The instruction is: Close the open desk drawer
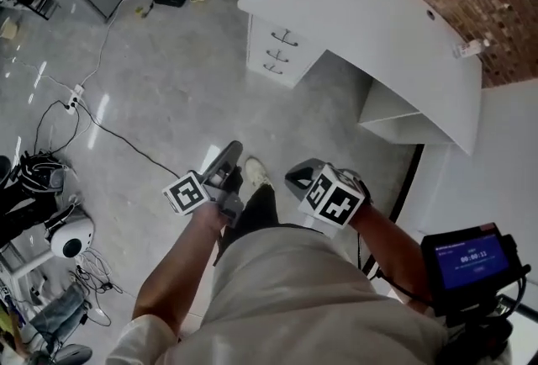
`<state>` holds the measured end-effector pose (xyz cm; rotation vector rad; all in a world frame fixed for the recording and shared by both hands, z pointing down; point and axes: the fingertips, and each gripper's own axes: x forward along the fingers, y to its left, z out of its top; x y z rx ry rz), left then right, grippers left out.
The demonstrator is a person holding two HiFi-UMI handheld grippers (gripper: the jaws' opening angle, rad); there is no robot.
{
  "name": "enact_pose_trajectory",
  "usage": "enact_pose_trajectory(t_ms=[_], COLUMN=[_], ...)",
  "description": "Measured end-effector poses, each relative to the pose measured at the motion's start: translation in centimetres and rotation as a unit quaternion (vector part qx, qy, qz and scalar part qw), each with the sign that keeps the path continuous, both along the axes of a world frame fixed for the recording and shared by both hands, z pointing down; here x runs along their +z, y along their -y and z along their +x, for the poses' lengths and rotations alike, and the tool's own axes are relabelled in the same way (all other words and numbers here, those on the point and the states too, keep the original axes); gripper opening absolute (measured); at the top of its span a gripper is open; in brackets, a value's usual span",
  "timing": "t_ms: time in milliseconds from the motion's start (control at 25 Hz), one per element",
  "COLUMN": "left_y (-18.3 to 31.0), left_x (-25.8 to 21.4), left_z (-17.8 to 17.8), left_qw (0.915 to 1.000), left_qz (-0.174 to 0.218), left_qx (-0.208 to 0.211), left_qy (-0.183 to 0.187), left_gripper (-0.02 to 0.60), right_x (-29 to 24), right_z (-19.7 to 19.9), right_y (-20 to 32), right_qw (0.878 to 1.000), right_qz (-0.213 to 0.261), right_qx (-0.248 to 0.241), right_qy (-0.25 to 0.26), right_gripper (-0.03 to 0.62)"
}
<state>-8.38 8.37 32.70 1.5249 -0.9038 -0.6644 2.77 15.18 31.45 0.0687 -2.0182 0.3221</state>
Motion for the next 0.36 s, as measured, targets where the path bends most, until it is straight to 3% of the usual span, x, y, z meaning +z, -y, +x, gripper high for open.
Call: enact_pose_trajectory(t_ms=[160,360], left_y=[-0.9,-1.7], left_x=[0.4,-0.5], left_z=[3.1,7.9], left_qw=[0.9985,0.9972], left_qz=[0.003,0.018], left_qx=[0.052,0.073], left_qy=[0.014,0.004], left_gripper=[0.049,0.049], right_x=[-0.3,-0.1], right_z=[2.9,6.8], right_y=[-2.8,-5.6], right_qw=[0.999,0.997], right_qz=[-0.003,-0.011], right_qx=[0.049,0.075], right_qy=[0.002,0.000], right_gripper=[0.003,0.002])
